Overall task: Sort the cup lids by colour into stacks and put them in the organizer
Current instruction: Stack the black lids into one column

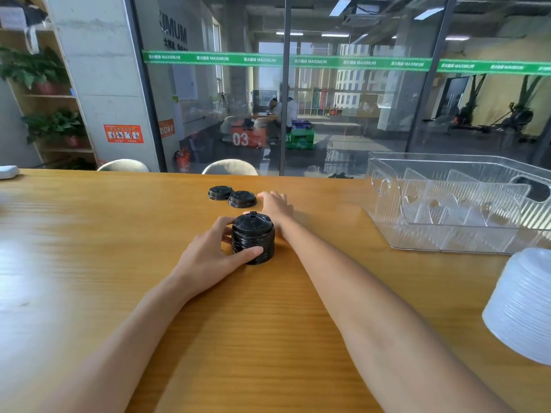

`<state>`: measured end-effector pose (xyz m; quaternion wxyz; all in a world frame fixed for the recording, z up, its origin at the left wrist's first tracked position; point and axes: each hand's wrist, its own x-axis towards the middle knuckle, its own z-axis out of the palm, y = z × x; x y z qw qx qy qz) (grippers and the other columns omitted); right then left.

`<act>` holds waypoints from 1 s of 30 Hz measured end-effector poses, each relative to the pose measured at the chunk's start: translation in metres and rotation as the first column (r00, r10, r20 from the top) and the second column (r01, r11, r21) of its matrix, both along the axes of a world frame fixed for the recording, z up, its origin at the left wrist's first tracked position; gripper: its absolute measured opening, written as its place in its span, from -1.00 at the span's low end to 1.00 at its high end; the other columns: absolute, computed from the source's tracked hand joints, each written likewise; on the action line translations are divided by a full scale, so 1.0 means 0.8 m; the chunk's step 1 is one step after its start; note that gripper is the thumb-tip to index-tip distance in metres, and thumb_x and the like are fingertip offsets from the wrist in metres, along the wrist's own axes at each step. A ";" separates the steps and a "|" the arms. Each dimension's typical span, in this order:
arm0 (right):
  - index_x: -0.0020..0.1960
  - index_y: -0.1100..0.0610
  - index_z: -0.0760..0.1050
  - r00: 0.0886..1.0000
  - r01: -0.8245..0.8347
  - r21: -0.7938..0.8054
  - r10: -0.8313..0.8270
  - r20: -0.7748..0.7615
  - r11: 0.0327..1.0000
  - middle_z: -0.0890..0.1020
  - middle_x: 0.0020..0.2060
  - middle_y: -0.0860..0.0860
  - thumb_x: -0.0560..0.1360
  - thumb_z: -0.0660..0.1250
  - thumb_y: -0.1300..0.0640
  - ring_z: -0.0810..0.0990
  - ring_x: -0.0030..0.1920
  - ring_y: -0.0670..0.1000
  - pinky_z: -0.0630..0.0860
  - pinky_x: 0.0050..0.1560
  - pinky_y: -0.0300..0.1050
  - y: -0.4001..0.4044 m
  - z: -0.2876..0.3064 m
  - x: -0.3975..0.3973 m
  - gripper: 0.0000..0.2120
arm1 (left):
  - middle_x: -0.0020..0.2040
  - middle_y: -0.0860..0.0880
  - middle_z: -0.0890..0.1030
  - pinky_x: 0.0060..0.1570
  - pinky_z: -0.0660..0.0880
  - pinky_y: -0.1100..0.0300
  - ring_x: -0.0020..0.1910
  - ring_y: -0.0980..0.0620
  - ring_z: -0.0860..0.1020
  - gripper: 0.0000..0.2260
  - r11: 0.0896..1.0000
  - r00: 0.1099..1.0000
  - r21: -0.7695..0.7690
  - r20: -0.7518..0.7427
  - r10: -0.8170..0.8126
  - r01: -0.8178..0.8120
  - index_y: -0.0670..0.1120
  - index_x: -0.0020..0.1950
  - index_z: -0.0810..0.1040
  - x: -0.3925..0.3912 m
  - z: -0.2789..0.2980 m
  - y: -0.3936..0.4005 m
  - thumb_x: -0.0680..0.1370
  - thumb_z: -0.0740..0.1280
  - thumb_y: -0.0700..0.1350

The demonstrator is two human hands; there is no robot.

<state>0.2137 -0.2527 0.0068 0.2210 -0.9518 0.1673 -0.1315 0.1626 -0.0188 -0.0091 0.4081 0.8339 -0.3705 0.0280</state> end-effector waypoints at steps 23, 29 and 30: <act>0.38 0.16 0.59 0.979 -0.104 0.061 0.091 0.182 0.993 0.66 0.33 0.11 0.57 0.52 0.11 0.58 0.37 0.16 0.51 0.36 0.13 0.009 0.001 0.030 -0.60 | 0.30 0.13 0.65 0.30 0.56 0.00 0.26 0.14 0.60 -0.22 0.999 0.999 -0.008 0.022 0.034 -0.034 0.13 0.54 0.39 0.006 -0.003 -0.003 0.43 0.51 0.43; 0.37 0.10 0.55 0.972 -0.081 0.191 0.035 0.234 0.978 0.53 0.33 0.15 0.49 0.61 0.06 0.57 0.29 0.14 0.50 0.29 0.00 0.007 -0.001 0.008 -0.49 | 0.30 0.13 0.65 0.29 0.56 0.03 0.25 0.15 0.60 -0.22 0.999 0.999 -0.014 0.023 0.041 -0.040 0.12 0.54 0.40 0.004 -0.001 -0.004 0.44 0.53 0.40; 0.37 0.09 0.55 0.970 -0.084 0.200 0.034 0.239 0.976 0.52 0.32 0.14 0.48 0.61 0.05 0.56 0.28 0.13 0.49 0.25 -0.04 0.006 -0.001 0.003 -0.48 | 0.30 0.13 0.65 0.29 0.56 0.02 0.25 0.14 0.60 -0.22 0.999 0.999 -0.014 0.024 0.039 -0.038 0.12 0.55 0.40 0.003 -0.001 -0.004 0.44 0.53 0.40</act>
